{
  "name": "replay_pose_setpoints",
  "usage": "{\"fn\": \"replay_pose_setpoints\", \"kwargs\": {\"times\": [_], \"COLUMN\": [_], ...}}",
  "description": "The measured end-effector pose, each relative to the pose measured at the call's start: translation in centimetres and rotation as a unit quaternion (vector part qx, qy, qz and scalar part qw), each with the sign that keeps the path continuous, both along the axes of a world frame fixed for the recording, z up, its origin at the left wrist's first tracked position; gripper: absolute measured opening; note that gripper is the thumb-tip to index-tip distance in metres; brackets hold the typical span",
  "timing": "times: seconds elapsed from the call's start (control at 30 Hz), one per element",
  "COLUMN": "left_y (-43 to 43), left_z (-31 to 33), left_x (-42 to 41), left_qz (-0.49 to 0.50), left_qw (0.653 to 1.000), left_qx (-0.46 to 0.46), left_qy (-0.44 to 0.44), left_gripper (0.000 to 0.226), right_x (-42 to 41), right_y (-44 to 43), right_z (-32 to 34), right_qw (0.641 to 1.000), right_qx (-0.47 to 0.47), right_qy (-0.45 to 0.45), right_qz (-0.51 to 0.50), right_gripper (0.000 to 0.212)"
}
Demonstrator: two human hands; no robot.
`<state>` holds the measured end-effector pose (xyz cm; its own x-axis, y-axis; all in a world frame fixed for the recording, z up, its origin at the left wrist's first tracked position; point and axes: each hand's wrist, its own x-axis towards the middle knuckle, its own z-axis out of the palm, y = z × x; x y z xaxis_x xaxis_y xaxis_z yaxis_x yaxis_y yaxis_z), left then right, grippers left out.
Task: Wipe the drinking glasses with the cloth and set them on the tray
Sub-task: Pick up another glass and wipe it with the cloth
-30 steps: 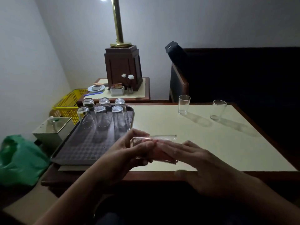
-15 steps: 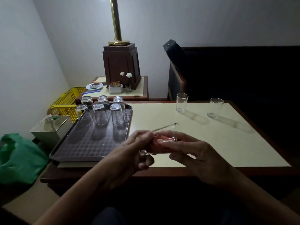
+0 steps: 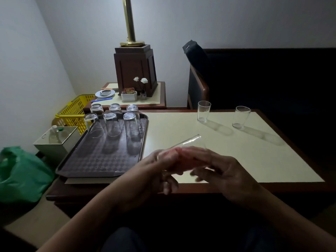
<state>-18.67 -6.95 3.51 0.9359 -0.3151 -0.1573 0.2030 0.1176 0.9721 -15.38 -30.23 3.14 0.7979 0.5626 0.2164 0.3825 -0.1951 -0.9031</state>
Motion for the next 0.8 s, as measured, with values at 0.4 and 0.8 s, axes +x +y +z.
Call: {"fn": "replay_pose_setpoints", "kwargs": {"times": [0.4, 0.8], "left_y": [0.3, -0.2], "left_z": [-1.2, -1.3], "left_x": [0.3, 0.2], "left_qz": [0.093, 0.134], "left_qw": [0.979, 0.958], "left_qx": [0.092, 0.133], "left_qy": [-0.159, -0.216], "left_gripper": [0.064, 0.051], "right_x": [-0.2, 0.1], "right_y": [0.1, 0.0], "right_z": [0.3, 0.5], "right_qw": [0.998, 0.990], "right_qx": [-0.038, -0.006], "right_qy": [0.053, 0.138], "right_qz": [-0.002, 0.007], "right_gripper": [0.048, 0.037]}}
